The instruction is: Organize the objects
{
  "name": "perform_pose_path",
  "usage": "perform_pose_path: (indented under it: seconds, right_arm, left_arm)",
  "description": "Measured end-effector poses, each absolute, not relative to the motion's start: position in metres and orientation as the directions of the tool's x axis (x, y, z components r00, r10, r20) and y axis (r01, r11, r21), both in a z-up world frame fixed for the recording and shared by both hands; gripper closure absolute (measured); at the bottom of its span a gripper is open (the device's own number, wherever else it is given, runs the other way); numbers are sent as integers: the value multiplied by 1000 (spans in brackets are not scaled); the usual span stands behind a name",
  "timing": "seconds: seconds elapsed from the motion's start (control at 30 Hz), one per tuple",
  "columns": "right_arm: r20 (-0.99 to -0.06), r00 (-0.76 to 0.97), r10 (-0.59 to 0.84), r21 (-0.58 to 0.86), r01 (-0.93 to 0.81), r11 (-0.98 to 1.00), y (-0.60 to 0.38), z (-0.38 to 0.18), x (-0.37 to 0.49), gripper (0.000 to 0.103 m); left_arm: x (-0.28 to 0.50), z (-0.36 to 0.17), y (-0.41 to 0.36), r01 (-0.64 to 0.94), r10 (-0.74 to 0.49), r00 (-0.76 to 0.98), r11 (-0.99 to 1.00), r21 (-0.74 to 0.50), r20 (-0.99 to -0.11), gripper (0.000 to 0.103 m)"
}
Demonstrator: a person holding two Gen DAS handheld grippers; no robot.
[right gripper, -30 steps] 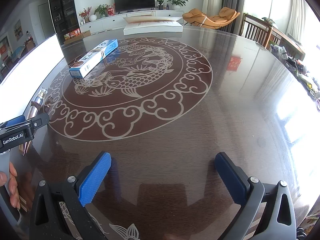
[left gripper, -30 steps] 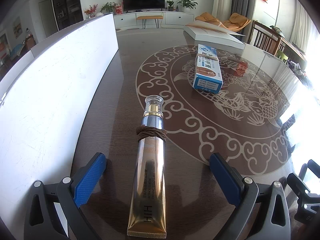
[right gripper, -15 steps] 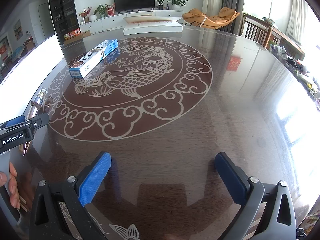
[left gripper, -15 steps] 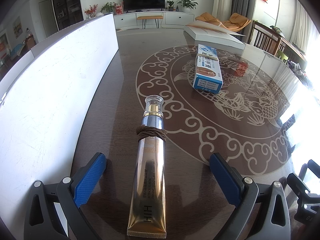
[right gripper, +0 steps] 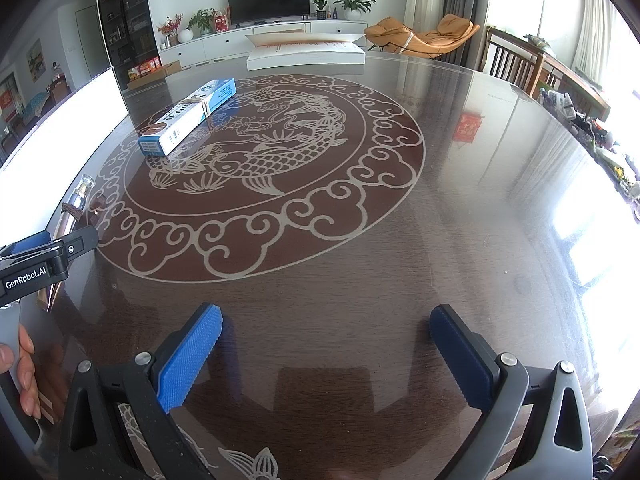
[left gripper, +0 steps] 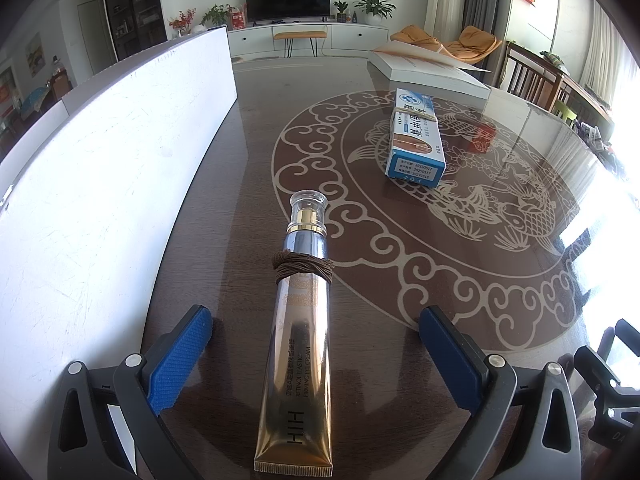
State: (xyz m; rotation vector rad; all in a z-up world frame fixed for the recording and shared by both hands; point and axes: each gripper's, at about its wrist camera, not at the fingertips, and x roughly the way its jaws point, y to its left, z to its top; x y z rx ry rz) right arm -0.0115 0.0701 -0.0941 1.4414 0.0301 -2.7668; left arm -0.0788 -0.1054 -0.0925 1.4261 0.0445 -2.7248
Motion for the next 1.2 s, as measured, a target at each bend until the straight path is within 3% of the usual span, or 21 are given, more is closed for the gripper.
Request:
perform_pose_path:
  seconds: [0.33, 0.4, 0.53, 0.67, 0.87, 0.9, 0.97, 1.2]
  right_arm:
    - [-836, -548, -30, 2, 51, -999, 72, -92, -17, 0]
    - [-841, -535, -77, 72, 31, -997, 75, -84, -28, 1]
    - [-831, -523, -190, 161, 102, -982, 45, -49, -85, 1]
    - [-868, -406, -287, 244, 156, -957, -15, -46, -175, 1]
    - [-921, -332, -202, 187, 79, -979, -52, -77, -244, 25]
    - [-916, -350, -197, 179, 83, -980, -53, -76, -244, 40]
    - [-908, -358, -217, 181, 132, -975, -54, -76, -239, 57]
    - [-898, -363, -247, 173, 224, -959, -22, -74, -181, 59]
  left_arm:
    - [-79, -93, -106, 72, -45, -568, -997, 5, -822, 0]
    - [-79, -93, -105, 72, -45, -568, -997, 5, -822, 0]
    - [-79, -93, -106, 72, -45, -568, -997, 5, -822, 0]
    - [-79, -93, -105, 71, -45, -568, -997, 5, -822, 0]
    - [-79, -93, -105, 72, -45, -568, -997, 5, -822, 0]
    - [-80, -93, -105, 72, -45, -568, -997, 5, -821, 0]
    - [-80, -93, -105, 72, -45, -569, -997, 5, -821, 0]
    - [-79, -93, -105, 72, -45, -568, -997, 5, -821, 0]
